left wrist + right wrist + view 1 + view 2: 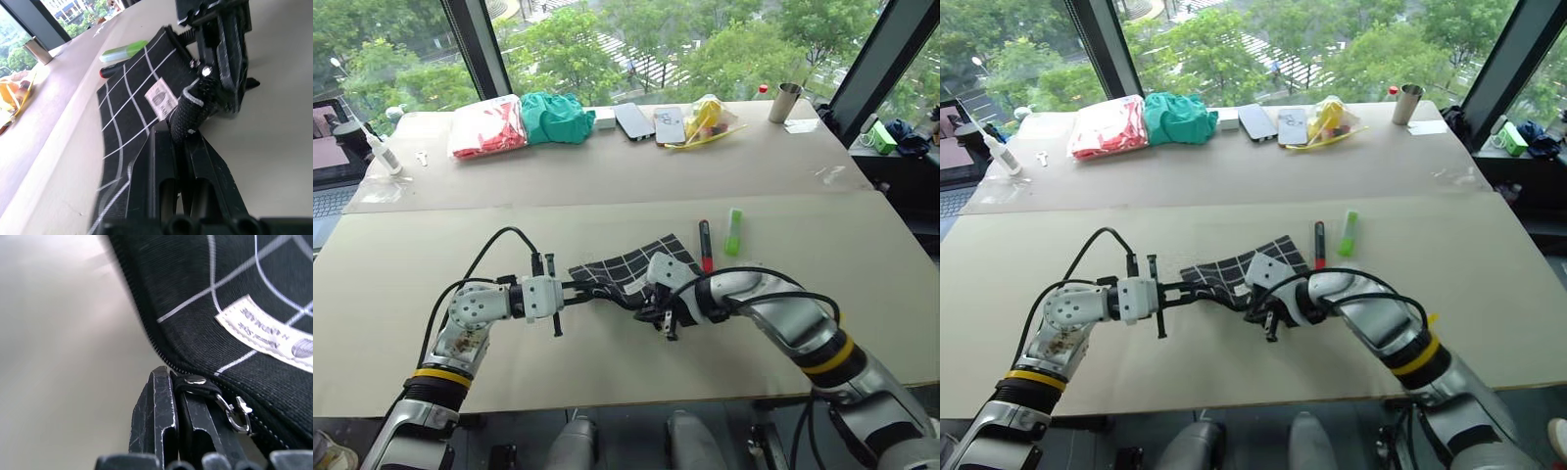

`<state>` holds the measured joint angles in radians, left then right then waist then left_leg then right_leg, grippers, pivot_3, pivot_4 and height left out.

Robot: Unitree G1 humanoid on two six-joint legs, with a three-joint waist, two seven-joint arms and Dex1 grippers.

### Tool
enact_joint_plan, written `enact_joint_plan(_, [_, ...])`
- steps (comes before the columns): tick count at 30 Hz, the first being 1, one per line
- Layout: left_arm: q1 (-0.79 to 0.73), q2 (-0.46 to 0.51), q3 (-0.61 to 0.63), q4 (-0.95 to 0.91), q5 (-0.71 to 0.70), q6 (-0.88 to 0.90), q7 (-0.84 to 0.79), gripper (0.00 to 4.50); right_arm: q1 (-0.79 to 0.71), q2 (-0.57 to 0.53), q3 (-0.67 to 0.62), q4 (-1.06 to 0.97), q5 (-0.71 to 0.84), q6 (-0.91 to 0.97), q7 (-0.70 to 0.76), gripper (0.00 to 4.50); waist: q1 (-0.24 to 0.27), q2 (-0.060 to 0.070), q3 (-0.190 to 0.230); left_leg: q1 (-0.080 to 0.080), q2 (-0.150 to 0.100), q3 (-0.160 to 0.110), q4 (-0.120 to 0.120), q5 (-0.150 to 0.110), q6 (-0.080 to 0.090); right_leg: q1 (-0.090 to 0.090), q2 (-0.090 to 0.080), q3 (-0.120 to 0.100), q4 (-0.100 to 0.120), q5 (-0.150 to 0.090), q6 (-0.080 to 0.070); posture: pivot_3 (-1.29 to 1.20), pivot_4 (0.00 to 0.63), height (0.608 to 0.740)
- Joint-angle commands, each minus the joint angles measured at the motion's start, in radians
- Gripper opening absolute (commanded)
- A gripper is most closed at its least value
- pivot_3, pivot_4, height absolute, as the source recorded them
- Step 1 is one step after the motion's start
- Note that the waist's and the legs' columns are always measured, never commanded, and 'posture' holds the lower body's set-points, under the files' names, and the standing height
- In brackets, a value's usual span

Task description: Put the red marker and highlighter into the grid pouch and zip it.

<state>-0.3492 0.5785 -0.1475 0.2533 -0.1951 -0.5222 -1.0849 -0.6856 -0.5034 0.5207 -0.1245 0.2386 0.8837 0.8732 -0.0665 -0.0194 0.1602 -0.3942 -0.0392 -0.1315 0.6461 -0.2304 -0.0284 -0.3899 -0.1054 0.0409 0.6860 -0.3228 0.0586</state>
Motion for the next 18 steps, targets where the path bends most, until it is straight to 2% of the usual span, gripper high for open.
enact_joint_plan(1, [-0.006,-0.01,-0.006,-0.034,-0.007,-0.008,-0.009,0.0,-0.047,0.013,-0.042,0.032,-0.021,-0.058,-0.003,0.03,0.004,0.0,0.0,0.0,0.0,0.0,0.0,0.0,0.0,0.0,0.0,0.0,0.0,0.0,0.0,0.0,0.15,0.74])
enact_joint_plan(7, [0.009,-0.003,0.002,-0.044,-0.01,-0.009,-0.006,0.0,-0.042,-0.089,-0.154,0.026,0.04,-0.123,0.128,0.03,0.01,0.0,0.0,-0.001,-0.001,0.0,0.0,0.0,0.0,0.0,-0.001,0.0,-0.001,0.0,0.0,0.0,0.15,0.74])
enact_joint_plan(11, [0.014,-0.002,0.003,-0.047,-0.009,-0.008,-0.003,0.0,-0.016,-0.099,-0.223,-0.02,0.116,-0.093,0.175,0.03,0.008,0.0,0.0,0.0,0.0,0.0,0.0,0.0,0.0,0.0,-0.001,0.0,-0.001,0.0,0.0,0.0,0.15,0.74])
enact_joint_plan(16, [0.013,-0.005,0.003,-0.052,-0.009,-0.003,0.001,0.0,0.033,-0.086,-0.244,-0.077,0.178,-0.041,0.18,0.03,0.006,0.0,0.0,0.0,0.0,0.0,0.0,0.0,0.0,0.0,0.0,0.0,0.0,0.0,0.0,0.0,0.15,0.74])
enact_joint_plan(18, [0.013,-0.006,0.003,-0.053,-0.009,-0.001,0.001,0.0,0.075,-0.104,-0.21,-0.139,0.189,-0.032,0.199,0.03,0.006,0.0,0.0,0.0,0.0,0.0,0.0,0.0,0.0,0.0,-0.001,0.0,0.0,0.0,0.0,0.0,0.15,0.74])
